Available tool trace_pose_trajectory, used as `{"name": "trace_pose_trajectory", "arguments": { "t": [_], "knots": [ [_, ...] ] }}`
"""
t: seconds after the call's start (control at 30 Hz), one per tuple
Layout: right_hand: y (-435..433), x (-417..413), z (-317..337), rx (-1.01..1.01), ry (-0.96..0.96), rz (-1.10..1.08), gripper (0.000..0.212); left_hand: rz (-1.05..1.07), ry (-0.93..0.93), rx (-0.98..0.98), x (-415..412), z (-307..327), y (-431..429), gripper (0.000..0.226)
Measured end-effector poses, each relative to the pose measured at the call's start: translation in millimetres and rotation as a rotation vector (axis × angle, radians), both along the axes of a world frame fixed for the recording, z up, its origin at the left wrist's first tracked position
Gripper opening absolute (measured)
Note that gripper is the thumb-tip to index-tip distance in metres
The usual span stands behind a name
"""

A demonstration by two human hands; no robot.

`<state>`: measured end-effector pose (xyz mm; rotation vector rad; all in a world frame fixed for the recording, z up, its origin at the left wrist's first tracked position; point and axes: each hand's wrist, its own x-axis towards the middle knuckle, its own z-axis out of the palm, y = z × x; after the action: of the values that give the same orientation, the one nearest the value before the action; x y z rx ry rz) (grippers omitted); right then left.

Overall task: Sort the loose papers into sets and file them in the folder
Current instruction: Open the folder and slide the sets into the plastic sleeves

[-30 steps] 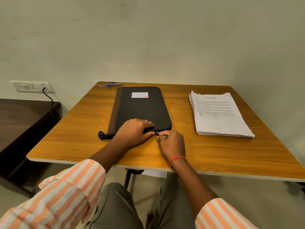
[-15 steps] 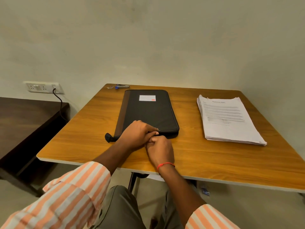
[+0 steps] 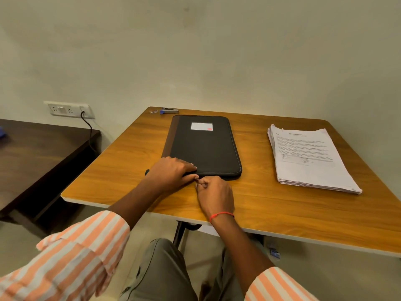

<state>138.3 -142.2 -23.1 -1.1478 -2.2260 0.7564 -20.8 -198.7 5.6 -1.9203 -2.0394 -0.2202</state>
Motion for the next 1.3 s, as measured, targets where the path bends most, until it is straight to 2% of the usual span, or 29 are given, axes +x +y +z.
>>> {"name": "trace_pose_trajectory", "arguments": {
  "t": [0.23, 0.43, 0.6, 0.97, 1.13, 1.2, 1.3],
  "knots": [
    [-21, -26, 4, -0.045, 0.019, 0.078, 0.016, -0.106, -0.055, -0.006, -7, 7, 2, 0.066],
    [-34, -45, 7, 0.007, -0.009, 0.111, 0.016, -0.149, -0.16, 0.039, -11, 13, 1, 0.057],
    [-32, -45, 8, 0.018, -0.03, 0.161, 0.014, -0.163, -0.193, 0.04, -14, 16, 2, 0.037],
    [-39, -56, 6, 0.082, -0.045, 0.217, 0.015, -0.143, -0.209, 0.02, -21, 16, 4, 0.032],
    [-19, -31, 11, -0.073, -0.009, 0.375, 0.016, 0.008, -0.256, 0.063, -20, 11, -4, 0.039],
    [5, -5, 15, -0.056, 0.042, 0.232, 0.019, 0.116, -0.321, 0.038, -18, 2, -11, 0.054],
    [53, 34, 13, 0.093, 0.033, -0.132, 0.013, 0.219, -0.33, -0.039, -10, -9, -14, 0.069]
  ]
}}
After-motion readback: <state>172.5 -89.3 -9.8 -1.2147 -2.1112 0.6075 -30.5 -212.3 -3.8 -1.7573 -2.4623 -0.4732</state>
